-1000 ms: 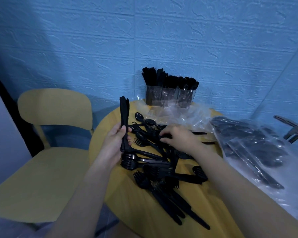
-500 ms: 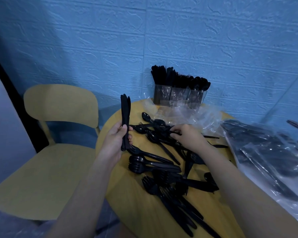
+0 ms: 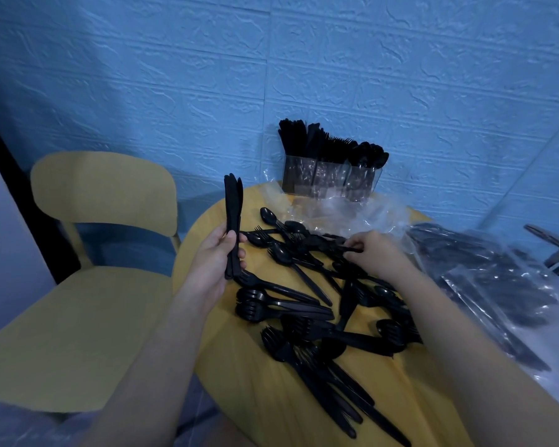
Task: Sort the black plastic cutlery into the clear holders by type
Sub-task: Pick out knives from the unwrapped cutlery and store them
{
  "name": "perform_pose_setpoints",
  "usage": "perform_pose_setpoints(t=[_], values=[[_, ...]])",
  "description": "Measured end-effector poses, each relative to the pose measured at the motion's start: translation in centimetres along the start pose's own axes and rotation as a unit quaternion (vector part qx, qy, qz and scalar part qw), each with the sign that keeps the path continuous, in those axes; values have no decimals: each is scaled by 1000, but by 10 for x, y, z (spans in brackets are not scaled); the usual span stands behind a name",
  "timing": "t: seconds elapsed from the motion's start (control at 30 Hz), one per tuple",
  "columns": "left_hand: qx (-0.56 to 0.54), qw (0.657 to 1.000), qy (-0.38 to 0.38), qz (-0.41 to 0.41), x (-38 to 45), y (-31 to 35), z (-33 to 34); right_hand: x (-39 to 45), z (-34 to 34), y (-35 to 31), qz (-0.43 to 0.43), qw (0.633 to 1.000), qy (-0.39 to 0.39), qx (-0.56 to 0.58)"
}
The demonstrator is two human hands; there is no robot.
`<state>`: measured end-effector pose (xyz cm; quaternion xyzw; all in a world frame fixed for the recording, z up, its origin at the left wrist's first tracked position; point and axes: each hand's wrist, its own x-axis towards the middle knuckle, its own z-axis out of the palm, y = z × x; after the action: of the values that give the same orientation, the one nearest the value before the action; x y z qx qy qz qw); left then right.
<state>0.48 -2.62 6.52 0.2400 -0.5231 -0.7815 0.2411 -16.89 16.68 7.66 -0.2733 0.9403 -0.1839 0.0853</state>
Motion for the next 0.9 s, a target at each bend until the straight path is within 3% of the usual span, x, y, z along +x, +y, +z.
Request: perform_pose_setpoints(t=[0.17, 0.37, 0.63, 0.9], values=[[1, 1000, -2, -4, 1, -2, -1, -5, 4, -6, -89, 989, 80, -92], [10, 1000, -3, -11, 1, -5, -3, -9, 29, -32, -191, 976, 7, -102], [4, 1000, 1, -9, 2, -3, -6, -14, 32, -33, -187, 974, -65, -107], [10, 1000, 0, -16, 5, -9, -5, -10, 36, -22, -141, 977, 36, -155]])
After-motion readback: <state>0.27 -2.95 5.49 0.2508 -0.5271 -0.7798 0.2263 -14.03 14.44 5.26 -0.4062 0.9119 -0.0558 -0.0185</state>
